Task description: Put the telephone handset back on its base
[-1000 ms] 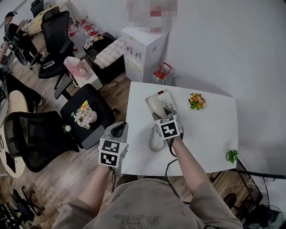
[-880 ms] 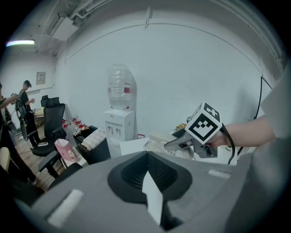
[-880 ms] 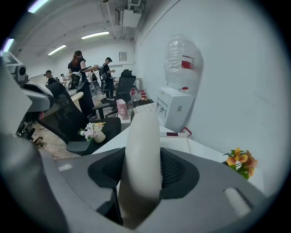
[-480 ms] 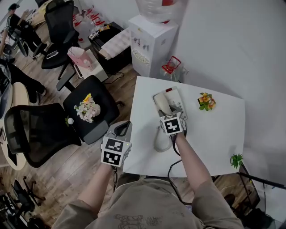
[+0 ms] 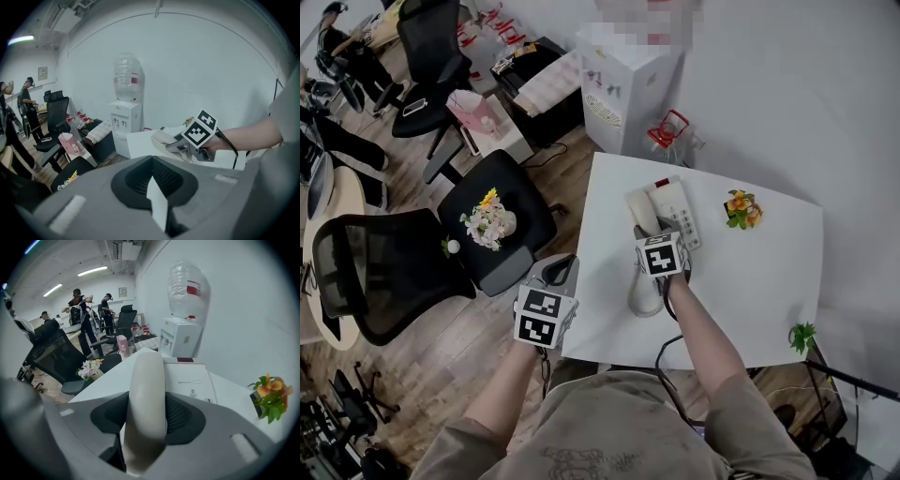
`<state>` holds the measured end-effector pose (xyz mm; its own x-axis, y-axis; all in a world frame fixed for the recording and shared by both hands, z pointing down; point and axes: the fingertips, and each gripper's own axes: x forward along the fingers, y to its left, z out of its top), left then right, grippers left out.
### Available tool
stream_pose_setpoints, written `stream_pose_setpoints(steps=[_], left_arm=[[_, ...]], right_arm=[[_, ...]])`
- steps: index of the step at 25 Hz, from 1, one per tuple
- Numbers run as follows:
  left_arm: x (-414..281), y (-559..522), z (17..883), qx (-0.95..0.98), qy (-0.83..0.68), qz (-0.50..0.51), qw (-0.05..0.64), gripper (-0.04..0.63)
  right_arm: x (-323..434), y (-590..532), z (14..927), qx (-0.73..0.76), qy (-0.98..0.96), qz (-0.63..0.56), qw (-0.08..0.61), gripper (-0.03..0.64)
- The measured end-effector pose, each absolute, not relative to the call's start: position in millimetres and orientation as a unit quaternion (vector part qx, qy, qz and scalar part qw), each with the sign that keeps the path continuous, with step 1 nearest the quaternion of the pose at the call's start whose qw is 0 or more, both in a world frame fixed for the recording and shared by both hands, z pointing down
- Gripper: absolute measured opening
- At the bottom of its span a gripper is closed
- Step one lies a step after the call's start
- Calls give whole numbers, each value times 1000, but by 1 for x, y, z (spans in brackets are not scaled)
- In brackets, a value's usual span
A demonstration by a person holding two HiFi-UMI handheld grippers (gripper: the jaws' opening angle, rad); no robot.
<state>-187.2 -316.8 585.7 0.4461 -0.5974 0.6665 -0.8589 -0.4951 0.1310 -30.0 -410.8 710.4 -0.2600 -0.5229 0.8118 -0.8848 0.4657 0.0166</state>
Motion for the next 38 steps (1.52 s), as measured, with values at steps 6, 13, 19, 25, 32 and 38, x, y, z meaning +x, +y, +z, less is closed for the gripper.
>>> stream_pose_setpoints(steps=[6, 13, 19, 25, 32, 38], left_arm=[[-193, -312, 587, 813, -452, 285, 232, 0], [-196, -310, 576, 816, -458, 272, 224, 0], [-203, -321, 537, 822, -477, 228, 210, 0], [-215, -332, 467, 829, -510, 157, 170, 0], [-216, -323, 389, 846, -512, 120, 95, 0], [-216, -301, 330, 853, -511, 105, 15, 0]], right_arm=[[-29, -411, 708, 458, -762, 223, 400, 276], [-29, -412, 676, 467, -774, 210, 373, 291], [-36, -404, 604, 472, -802, 204, 304, 238], [-52, -384, 514, 447, -847, 170, 230, 169], [-63, -357, 397, 452, -876, 101, 136, 114], [-58, -327, 323, 463, -882, 64, 61, 77]])
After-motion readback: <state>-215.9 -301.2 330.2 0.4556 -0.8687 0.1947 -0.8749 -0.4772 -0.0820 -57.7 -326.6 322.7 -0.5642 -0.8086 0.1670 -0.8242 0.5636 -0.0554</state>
